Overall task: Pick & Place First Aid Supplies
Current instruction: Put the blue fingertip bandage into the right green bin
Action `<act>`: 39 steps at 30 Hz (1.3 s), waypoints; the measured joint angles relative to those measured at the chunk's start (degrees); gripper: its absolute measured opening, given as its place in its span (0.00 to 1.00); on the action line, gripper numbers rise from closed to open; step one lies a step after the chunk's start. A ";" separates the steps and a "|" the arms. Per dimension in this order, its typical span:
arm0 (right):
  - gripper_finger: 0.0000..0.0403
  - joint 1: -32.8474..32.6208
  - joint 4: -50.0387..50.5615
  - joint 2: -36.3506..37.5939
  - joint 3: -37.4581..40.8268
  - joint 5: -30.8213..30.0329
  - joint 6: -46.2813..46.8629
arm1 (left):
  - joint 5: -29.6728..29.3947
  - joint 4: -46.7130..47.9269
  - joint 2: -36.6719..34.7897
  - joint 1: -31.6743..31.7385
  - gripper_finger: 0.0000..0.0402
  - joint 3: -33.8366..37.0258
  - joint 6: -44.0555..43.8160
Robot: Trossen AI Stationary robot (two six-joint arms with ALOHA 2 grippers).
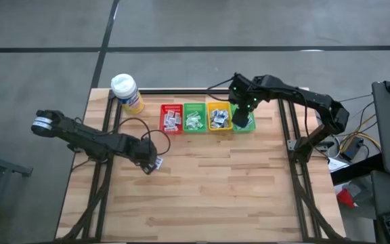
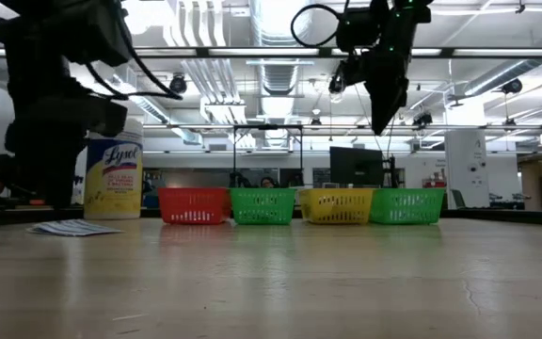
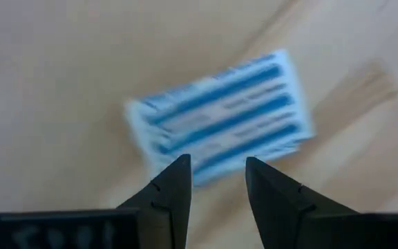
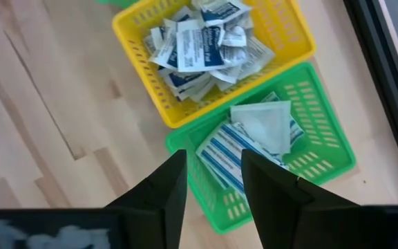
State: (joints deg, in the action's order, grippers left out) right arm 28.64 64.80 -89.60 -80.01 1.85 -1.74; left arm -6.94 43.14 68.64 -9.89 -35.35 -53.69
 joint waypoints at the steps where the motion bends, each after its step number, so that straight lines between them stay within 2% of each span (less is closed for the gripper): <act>1: 0.34 -0.31 -0.18 0.00 0.00 0.00 0.19 | 2.08 -1.19 0.00 0.07 0.33 0.00 -3.36; 5: 0.35 -1.01 -1.55 0.00 0.00 0.15 0.81 | 4.15 -7.41 0.00 -0.12 0.32 0.02 -9.30; 13: 0.34 -1.05 -3.45 0.00 0.00 0.17 0.89 | -0.99 -7.79 0.02 0.02 0.32 0.04 -10.72; 19: 0.32 -1.05 -3.69 -0.02 0.00 0.15 1.08 | -0.45 -14.85 3.46 0.02 0.32 0.04 -9.68; 29: 0.30 -1.05 -3.78 -0.02 0.02 0.15 1.31 | 2.95 -18.68 12.67 0.02 0.32 -0.38 -9.27; 39: 0.31 -1.05 -4.01 -0.02 0.04 0.12 0.45 | 2.78 -20.89 12.94 -0.02 0.32 -4.22 -6.26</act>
State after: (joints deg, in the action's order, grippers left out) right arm 27.59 60.79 -89.62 -79.97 1.97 -1.29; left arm -4.16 22.24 81.58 -9.91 -39.57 -59.95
